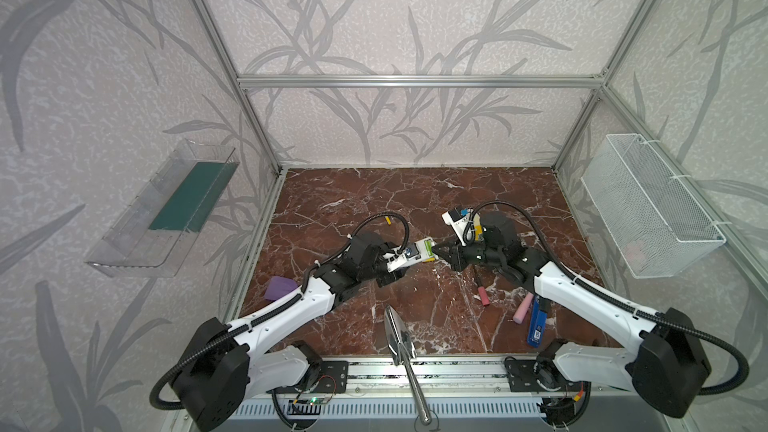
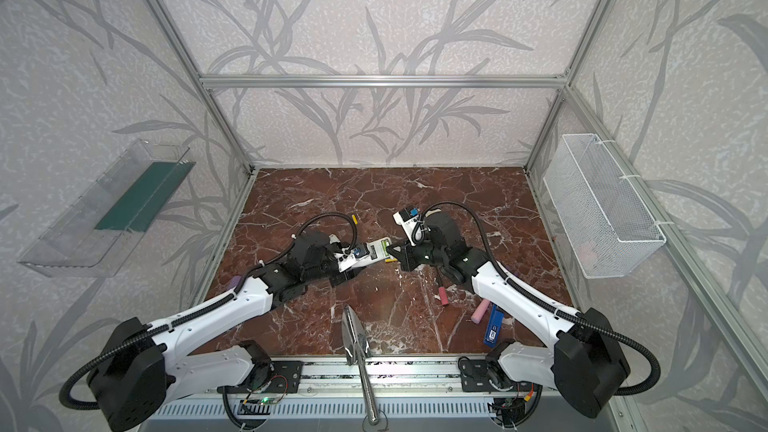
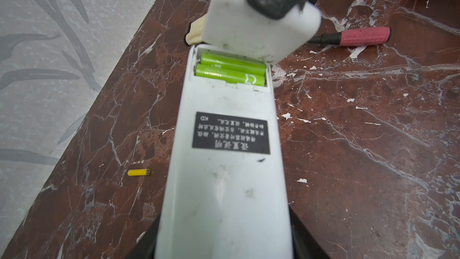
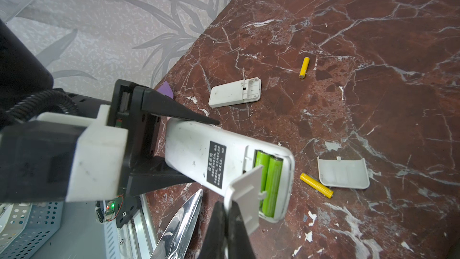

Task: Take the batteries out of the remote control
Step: 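Carry the white battery cover away with the right gripper and drop it on the table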

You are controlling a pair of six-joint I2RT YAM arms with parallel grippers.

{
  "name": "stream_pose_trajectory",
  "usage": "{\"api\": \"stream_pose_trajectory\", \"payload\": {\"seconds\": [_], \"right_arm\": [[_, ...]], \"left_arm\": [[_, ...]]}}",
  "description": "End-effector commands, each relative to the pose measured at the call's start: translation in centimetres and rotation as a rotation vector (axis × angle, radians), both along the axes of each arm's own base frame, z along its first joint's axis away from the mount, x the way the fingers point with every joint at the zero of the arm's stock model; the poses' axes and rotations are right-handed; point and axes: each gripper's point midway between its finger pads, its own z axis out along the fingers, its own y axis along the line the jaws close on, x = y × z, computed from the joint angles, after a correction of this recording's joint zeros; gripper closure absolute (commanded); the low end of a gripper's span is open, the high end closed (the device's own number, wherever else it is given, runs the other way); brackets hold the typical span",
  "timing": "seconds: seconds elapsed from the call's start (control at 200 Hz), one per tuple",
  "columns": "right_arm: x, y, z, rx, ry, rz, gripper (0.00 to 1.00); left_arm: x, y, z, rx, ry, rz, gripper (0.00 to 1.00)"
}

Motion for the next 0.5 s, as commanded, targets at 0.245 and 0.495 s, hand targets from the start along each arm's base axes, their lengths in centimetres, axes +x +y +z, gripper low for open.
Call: {"api": "stream_pose_trajectory", "payload": {"seconds": [0.245,0.495], "right_arm": [[3.5,-2.6,-0.1,-0.192,-0.106,-0.168,1.0],[7.7,-4.3,-5.6,-0.385,-0.061,-0.299,1.0]], "left_arm": [[0.8,2.0,-1.5,0.062,0.013,0.047,0.72],[0.4,2.0,-2.0,0.078,0.023,0.022,0.72]]}}
